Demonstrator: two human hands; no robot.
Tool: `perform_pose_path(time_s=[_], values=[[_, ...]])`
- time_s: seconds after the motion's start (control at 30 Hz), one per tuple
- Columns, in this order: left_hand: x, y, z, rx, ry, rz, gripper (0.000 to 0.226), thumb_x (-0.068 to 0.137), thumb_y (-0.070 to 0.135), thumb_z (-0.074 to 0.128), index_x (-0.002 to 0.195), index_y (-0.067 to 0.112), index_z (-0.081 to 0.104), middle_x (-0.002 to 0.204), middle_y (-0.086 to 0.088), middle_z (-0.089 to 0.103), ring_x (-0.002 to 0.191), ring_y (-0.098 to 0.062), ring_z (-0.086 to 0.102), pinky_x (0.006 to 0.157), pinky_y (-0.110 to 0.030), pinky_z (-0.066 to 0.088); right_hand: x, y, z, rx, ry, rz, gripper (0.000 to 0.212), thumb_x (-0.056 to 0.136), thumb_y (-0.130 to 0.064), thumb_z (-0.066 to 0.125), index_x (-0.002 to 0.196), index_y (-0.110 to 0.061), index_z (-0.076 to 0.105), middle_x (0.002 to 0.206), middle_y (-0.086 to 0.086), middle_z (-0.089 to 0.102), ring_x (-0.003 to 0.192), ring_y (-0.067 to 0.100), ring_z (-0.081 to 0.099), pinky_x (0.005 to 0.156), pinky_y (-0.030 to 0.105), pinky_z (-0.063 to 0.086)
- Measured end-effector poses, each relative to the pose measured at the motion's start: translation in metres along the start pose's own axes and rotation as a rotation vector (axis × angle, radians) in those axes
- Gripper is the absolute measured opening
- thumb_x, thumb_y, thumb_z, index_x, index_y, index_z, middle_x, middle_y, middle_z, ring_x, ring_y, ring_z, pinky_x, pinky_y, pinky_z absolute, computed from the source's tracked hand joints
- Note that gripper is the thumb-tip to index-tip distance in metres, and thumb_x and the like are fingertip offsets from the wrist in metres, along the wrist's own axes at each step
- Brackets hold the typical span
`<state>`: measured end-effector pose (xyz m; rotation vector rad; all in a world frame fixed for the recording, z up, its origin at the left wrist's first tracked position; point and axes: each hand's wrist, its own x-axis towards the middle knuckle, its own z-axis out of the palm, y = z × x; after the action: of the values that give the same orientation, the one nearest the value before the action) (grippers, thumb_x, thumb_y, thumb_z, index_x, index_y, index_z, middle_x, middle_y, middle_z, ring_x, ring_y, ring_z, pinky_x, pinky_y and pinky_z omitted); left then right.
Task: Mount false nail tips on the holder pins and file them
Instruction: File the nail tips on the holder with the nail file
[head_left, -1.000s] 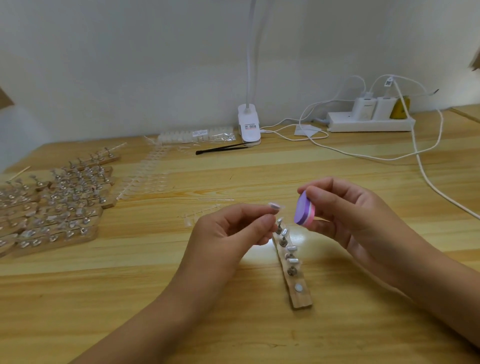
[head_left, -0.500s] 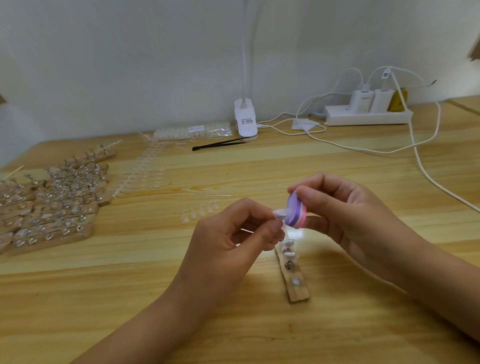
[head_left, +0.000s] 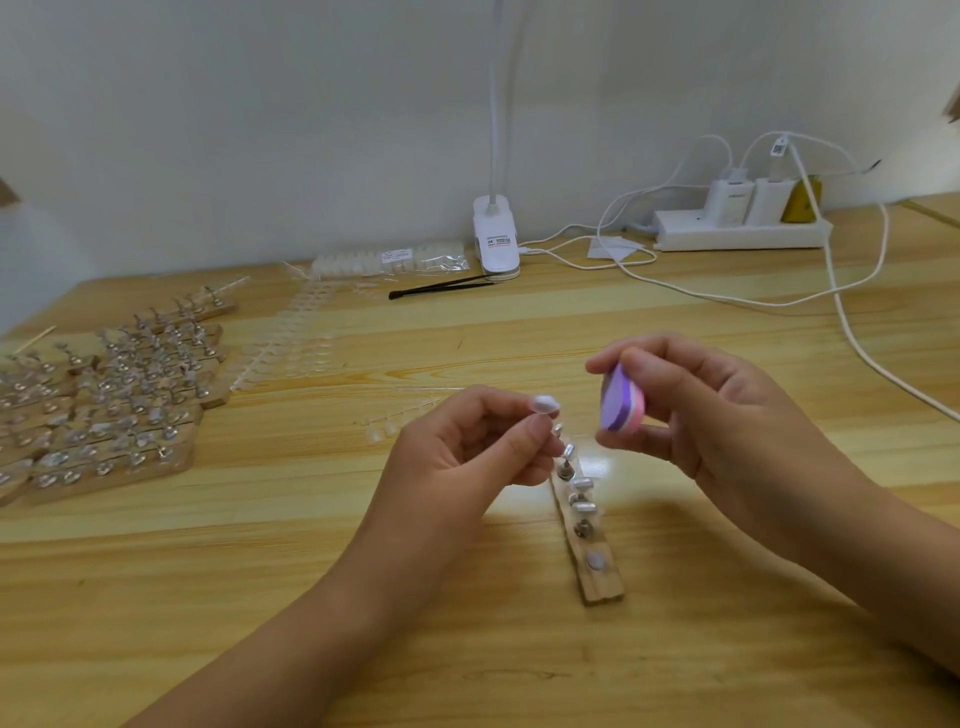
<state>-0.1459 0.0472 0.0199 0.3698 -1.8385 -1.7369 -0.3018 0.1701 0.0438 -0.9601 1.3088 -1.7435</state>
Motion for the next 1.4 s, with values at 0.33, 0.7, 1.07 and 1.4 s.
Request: perform_pose_path(time_s=[0.33, 0.7, 1.07, 1.4], values=[[-0.001, -0.001, 0.000, 0.005, 0.002, -0.019, 0.012, 0.080, 0.029, 0.070, 0.089, 0.022, 0.074, 0.081, -0.002, 0.075, 0.077, -0.011, 0.071, 0.069, -0.017, 0.054, -0.002, 0.002, -0.005, -0.363, 0.078, -0.144, 0.031, 0.087, -0.012, 0.043, 0.081, -0.026, 0.070, 0.068, -0.010, 0.055, 0.053, 0.007, 0.041, 0.045, 0.017, 0.035], [-0.004, 0.000, 0.005, 0.103, -0.050, 0.018, 0.008, 0.080, 0.030, 0.070, 0.087, 0.025, 0.073, 0.081, 0.002, 0.074, 0.073, -0.008, 0.070, 0.068, -0.018, 0.054, -0.007, 0.012, 0.002, -0.856, -0.041, -0.542, 0.020, 0.085, -0.039, 0.072, 0.098, -0.025, 0.067, 0.083, -0.005, 0.054, 0.069, 0.016, 0.051, 0.060, 0.018, 0.043], [-0.005, 0.006, 0.005, -0.050, -0.089, -0.084, 0.032, 0.083, 0.034, 0.071, 0.108, 0.013, 0.072, 0.097, -0.004, 0.076, 0.095, -0.016, 0.073, 0.079, -0.020, 0.056, -0.008, 0.014, 0.004, -0.784, -0.073, -0.539, 0.010, 0.085, -0.031, 0.074, 0.092, -0.028, 0.067, 0.082, -0.006, 0.054, 0.067, 0.018, 0.052, 0.060, 0.030, 0.046], [0.001, 0.010, -0.001, -0.149, -0.127, -0.158, 0.037, 0.077, 0.032, 0.073, 0.114, 0.025, 0.071, 0.104, -0.008, 0.075, 0.100, -0.019, 0.072, 0.080, -0.020, 0.055, -0.009, 0.018, 0.006, -0.786, -0.099, -0.538, 0.010, 0.083, -0.025, 0.073, 0.092, -0.022, 0.068, 0.079, -0.005, 0.056, 0.066, 0.018, 0.053, 0.060, 0.026, 0.046]])
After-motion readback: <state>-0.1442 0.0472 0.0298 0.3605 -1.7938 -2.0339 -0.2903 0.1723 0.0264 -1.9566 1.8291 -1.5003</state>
